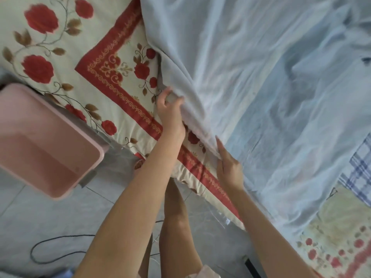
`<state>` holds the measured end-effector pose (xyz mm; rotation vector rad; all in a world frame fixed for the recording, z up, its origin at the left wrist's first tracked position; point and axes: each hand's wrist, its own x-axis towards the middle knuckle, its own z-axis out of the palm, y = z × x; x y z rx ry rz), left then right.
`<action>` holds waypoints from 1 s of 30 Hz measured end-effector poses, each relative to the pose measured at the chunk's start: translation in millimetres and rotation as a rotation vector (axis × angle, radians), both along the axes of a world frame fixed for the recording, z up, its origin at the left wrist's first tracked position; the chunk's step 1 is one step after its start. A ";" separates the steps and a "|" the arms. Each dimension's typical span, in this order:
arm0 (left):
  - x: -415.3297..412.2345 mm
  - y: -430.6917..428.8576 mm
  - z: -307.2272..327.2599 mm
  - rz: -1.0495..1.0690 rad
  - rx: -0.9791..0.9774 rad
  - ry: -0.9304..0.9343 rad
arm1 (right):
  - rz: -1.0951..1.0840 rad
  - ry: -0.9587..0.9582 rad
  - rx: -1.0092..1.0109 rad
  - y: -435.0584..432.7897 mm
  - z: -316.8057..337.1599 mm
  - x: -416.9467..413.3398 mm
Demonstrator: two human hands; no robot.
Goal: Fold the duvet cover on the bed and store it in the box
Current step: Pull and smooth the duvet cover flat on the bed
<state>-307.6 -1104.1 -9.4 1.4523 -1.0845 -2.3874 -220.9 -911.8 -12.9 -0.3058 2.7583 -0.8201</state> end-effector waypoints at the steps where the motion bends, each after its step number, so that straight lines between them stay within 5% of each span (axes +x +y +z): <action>1: -0.6 6.0 7.6 -0.096 -0.365 0.037 | 0.024 -0.026 0.012 -4.0 -2.4 4.8; 4: -7.2 37.3 22.4 -0.513 -1.146 0.375 | 0.094 -0.196 0.123 -25.3 -8.3 5.4; 6: -6.9 58.5 4.7 -0.909 -1.401 0.452 | 0.140 -0.455 0.199 -31.3 -10.3 1.0; 9: -12.2 63.4 -25.2 -1.614 -1.533 0.409 | 0.102 -0.894 0.116 -18.5 -12.4 -21.3; 11: -13.6 57.7 -33.9 -1.950 -1.565 0.318 | -0.180 -0.807 0.013 -10.4 -8.7 -45.7; 14: -7.7 52.2 -43.0 -2.108 -1.712 0.251 | -0.633 -0.297 -0.085 -6.6 11.1 -95.3; 16: -6.4 53.5 -46.0 -2.106 -1.750 0.275 | -0.398 -0.127 -0.153 -23.6 26.1 -137.0; 18: -0.1 56.9 -49.1 -2.162 -1.715 0.267 | 0.106 -0.213 -0.066 -56.5 18.4 -167.6; 21: 17.1 63.0 -53.8 -2.203 -1.576 0.181 | 0.699 -0.181 0.527 -98.1 -27.9 -180.6; 24: 25.2 57.0 -66.0 -2.120 -1.363 0.157 | 0.504 0.032 0.786 -101.6 -61.4 -200.8; 30: 19.0 29.6 -67.4 -1.757 -0.691 0.134 | -0.025 -0.274 0.304 -86.4 -54.5 -241.7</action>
